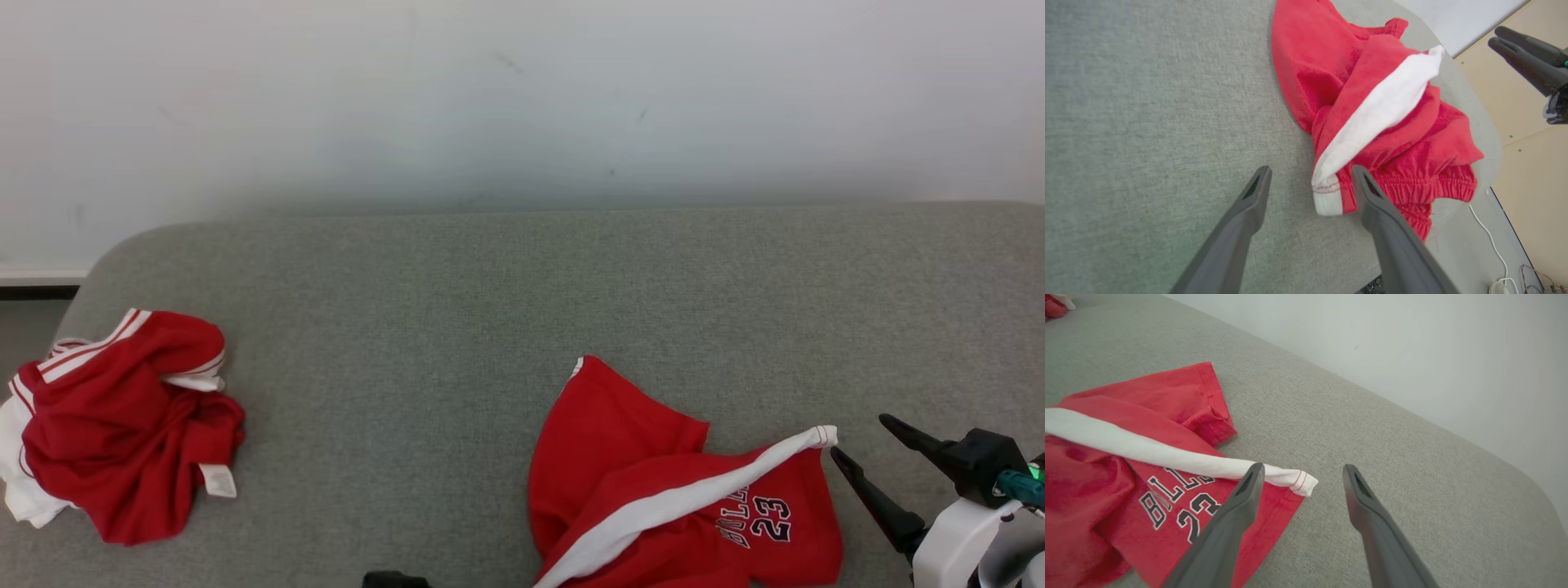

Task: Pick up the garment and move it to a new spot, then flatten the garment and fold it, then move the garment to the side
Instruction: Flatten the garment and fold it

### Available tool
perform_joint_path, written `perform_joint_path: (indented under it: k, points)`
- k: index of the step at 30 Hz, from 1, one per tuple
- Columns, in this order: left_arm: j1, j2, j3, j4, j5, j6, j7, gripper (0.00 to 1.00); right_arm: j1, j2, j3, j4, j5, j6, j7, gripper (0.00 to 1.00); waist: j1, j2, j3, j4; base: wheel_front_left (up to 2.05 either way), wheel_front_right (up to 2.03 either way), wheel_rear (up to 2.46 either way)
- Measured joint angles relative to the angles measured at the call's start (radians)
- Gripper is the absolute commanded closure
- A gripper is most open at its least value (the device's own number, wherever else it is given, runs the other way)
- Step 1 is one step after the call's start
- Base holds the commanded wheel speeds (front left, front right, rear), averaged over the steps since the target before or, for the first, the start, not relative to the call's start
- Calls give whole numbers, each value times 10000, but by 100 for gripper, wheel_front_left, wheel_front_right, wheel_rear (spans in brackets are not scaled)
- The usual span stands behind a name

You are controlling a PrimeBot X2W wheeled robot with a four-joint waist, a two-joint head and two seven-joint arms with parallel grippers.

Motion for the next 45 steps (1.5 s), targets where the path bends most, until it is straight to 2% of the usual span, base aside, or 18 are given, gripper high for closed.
perform_joint_path:
  k: [4, 9, 16, 25, 26, 27, 28, 30, 31, 39, 45]
  points:
    - [-433, 198, -635, 259, -570, -2, 173, 0, -384, -211, 374, 221, 322, -2, -115, 0, 1, 0, 230, 56, 0, 0, 0]
    - [-749, 433, -903, 729, -897, -2, 54, 0, -634, -242, 754, 510, 558, 0, -334, 0, 0, 0, 398, 26, 0, 0, 0]
    - [-1130, 502, -1597, 888, -1718, -10, -73, 0, -1054, -399, 1473, 600, 732, 0, -366, 0, 0, 0, 682, -83, 0, 0, 0]
    - [-1754, 581, -2140, 1396, -2004, -13, -556, 0, -1677, -761, 2025, 612, 915, 0, -412, 0, 0, 0, 1025, -85, 0, 0, 0]
    - [-1800, 583, -2194, 1430, -2100, -13, -564, 14, -1707, -788, 2067, 616, 918, -2, -414, 0, 0, 0, 1045, -72, 0, 0, 0]
    - [-1842, 593, -2259, 1448, -2184, -12, -568, 40, -1732, -807, 2148, 612, 922, 0, -412, 0, 0, 0, 1063, -61, 0, 0, 0]
    - [-1873, 614, -2326, 1450, -2234, -12, -581, 61, -1762, -834, 2263, 598, 922, -2, -410, 0, 0, 0, 1082, -47, 0, 0, 0]
    - [-1904, 656, -2481, 1453, -2339, -12, -614, 91, -1880, -928, 2475, 552, 892, -2, -384, 0, 0, 0, 1122, -11, 0, 0, 0]
    - [-1909, 685, -2546, 1450, -2347, -12, -640, 100, -1951, -1001, 2608, 508, 865, -2, -349, 0, 0, 0, 1141, 7, 0, 0, 0]
    - [-2174, 872, -2826, 1212, -2431, -12, -796, 100, -2542, -1676, 3871, -98, 635, -2, 280, 0, 0, 0, 1254, 251, 0, 0, 0]
    - [-2412, 918, -2947, 991, -2428, -10, -796, 100, -3285, -1707, 4778, -173, 642, -2, 706, 0, 1, 0, 1479, 404, 0, 0, 0]
